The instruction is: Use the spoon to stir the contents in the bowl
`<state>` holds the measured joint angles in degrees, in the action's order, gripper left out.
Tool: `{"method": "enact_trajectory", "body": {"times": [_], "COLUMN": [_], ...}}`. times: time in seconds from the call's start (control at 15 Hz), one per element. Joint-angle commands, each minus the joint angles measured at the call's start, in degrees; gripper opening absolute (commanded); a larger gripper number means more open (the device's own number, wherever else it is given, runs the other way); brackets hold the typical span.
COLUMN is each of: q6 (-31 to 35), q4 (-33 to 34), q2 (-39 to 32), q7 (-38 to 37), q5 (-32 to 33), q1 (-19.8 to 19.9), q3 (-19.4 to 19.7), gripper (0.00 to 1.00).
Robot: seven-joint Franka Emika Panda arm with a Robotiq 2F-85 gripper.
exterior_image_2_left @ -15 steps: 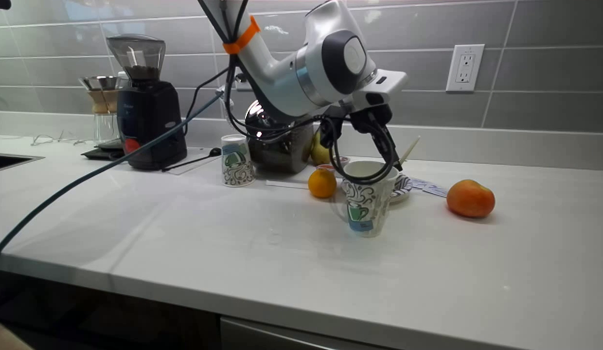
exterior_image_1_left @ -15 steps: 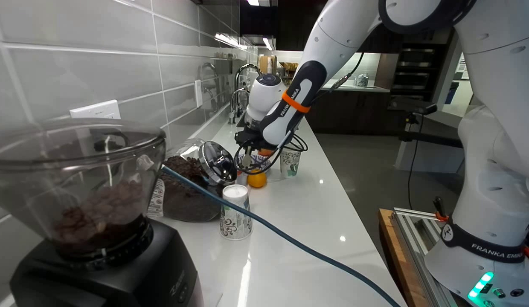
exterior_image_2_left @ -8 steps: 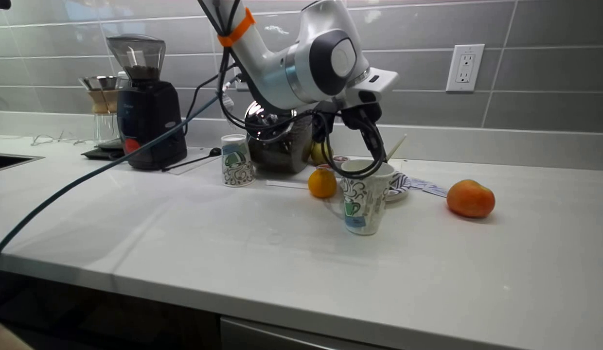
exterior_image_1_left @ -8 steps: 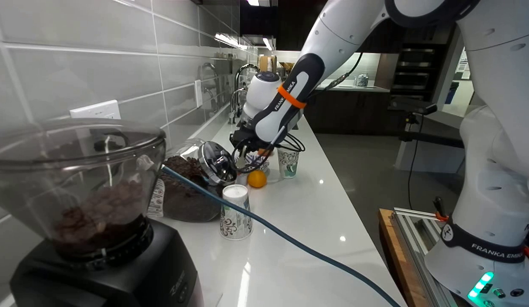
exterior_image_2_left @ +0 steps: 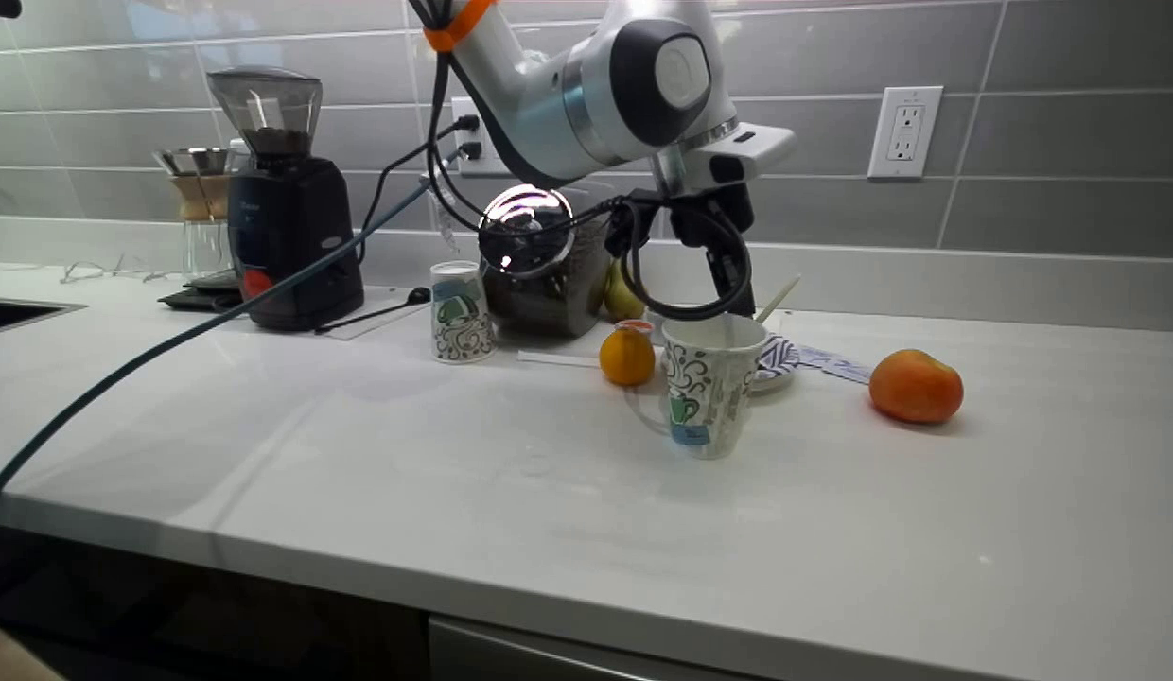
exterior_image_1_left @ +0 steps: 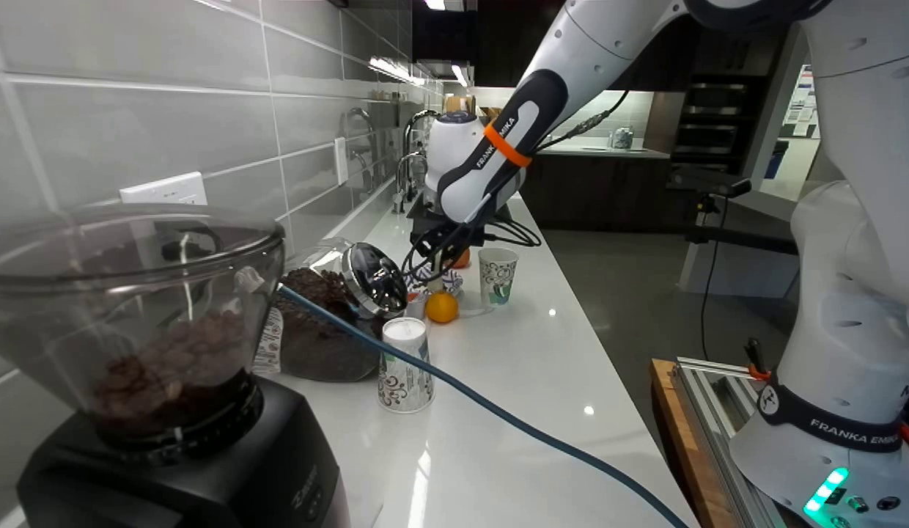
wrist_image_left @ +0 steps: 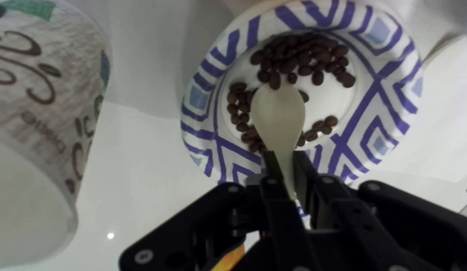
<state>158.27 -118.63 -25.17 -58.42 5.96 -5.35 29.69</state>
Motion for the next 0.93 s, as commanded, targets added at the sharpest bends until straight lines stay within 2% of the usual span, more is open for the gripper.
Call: {"method": "enact_trajectory", "body": {"times": [0.0,0.27,0.4,0.6,0.87], "q6": [-1.59,4.78,8.79,14.64,19.33], "q4": [-0.09,0.47,0.33,-0.07,-0.53], "q2": [0.74,-1.32,-2.14,-3.84,-6.02], "q7": [-3.73,-7.75,-8.41,-7.04,-4.85], "q5": [4.30,8.93,9.25,6.36,2.31], "q1": [-0.46,-1.75,-2.10,-2.34,-3.01], "q3": [2.38,5.67,6.28,5.76,4.98], "gripper": [0.04,0.04,0.04,0.04,0.04]}}
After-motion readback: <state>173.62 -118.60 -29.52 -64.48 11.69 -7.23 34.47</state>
